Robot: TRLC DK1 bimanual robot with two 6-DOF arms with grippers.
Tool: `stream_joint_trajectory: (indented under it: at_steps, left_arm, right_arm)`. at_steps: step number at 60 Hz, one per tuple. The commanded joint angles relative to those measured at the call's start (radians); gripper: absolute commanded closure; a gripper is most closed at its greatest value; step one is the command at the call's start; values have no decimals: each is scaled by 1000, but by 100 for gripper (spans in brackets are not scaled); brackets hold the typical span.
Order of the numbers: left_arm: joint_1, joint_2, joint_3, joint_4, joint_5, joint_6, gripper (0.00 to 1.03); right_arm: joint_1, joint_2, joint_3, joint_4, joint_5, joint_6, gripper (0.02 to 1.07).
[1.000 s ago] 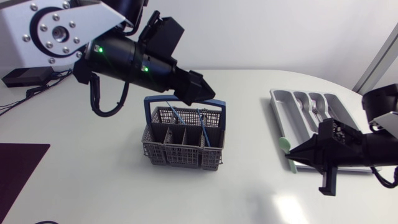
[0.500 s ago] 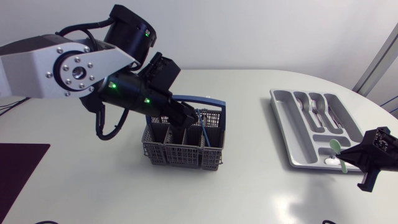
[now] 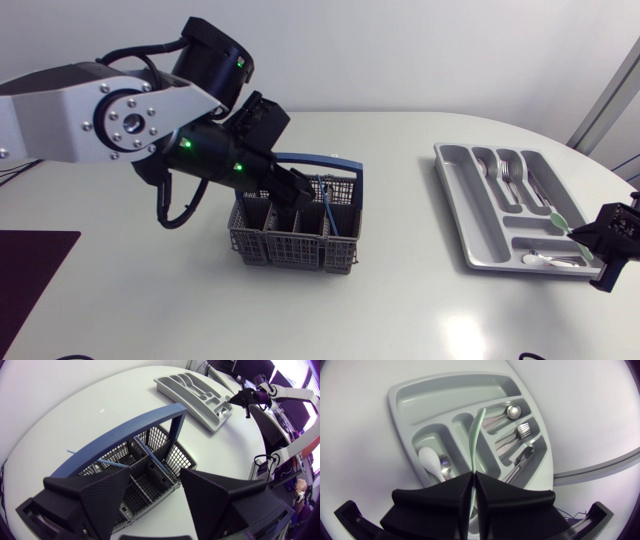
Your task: Unload the cutlery basket into the drawer organizer.
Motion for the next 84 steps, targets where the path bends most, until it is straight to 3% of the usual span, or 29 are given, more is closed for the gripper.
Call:
stream_joint_trajectory:
  at_steps: [1, 8, 17, 28, 32, 38, 53, 65, 84]
  left_arm:
    - [-6, 26, -25, 1, -8, 14, 32]
    - [-4, 38, -28, 1, -14, 14, 32]
    - [-7, 55, -30, 1, -26, 14, 32]
    - [-7, 64, -33, 1, -26, 12, 32]
    - [-7, 67, -34, 6, -26, 12, 32]
    - [-9, 77, -39, 15, -26, 9, 32]
    - [-16, 93, -59, 42, -26, -5, 32]
    - [-30, 106, -103, 168, -31, -55, 34]
    - [-43, 123, -217, 467, -103, -132, 34]
  right_arm:
    - [-7, 52, 4, 53, 20, -45, 98]
    - [-8, 97, 10, 73, 40, -63, 97]
    - [-8, 141, -52, 208, 75, -110, 97]
    - [-8, 174, -78, 239, 104, -160, 93]
    - [-10, 181, -79, 239, 109, -163, 86]
    - [-19, 181, -82, 239, 110, -164, 63]
    - [-37, 131, -68, 225, 104, -75, 27]
    - [-2, 79, -87, 183, 104, 67, 15]
    - [95, -4, -185, 176, 98, 202, 15]
